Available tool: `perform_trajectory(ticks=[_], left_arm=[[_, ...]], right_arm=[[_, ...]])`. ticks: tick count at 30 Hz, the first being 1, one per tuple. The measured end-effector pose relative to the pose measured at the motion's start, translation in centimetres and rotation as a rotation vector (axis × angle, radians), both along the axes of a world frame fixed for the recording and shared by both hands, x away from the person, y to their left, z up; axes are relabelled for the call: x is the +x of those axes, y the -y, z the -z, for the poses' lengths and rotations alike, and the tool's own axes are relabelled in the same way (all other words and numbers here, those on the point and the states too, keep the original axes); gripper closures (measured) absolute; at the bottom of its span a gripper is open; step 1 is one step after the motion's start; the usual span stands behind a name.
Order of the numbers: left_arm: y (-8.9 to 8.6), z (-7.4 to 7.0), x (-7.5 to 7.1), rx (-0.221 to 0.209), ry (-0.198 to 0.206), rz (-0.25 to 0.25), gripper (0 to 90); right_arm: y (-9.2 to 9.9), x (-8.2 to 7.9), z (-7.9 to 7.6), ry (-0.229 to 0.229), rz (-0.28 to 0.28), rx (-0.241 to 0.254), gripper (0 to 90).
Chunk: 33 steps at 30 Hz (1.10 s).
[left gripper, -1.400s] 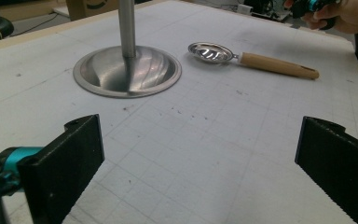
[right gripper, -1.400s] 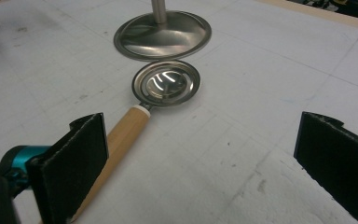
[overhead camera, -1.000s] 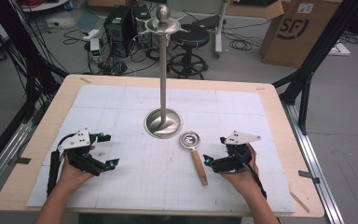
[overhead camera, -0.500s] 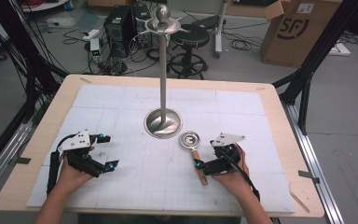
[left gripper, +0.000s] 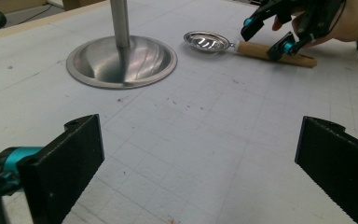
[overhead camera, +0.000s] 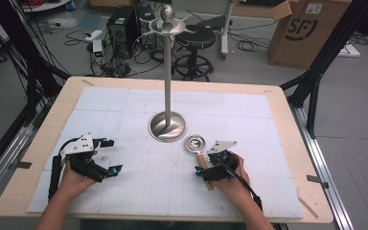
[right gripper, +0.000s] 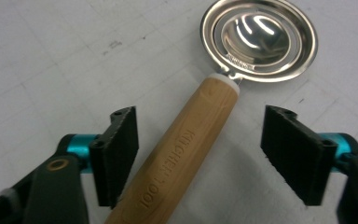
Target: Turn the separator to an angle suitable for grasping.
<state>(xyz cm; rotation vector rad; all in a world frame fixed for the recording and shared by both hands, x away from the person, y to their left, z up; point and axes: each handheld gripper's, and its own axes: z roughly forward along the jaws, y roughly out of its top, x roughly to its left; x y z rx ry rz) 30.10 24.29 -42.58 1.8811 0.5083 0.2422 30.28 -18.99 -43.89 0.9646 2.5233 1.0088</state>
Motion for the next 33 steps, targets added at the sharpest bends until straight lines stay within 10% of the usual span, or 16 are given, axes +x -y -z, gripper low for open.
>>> perform_trajectory(ticks=[33], left_arm=[[0.08, 0.05, -0.01, 0.004, -0.004, 0.007, 1.7]], right_arm=[[0.05, -0.41, -0.29, -0.041, -0.137, -0.018, 66.9]])
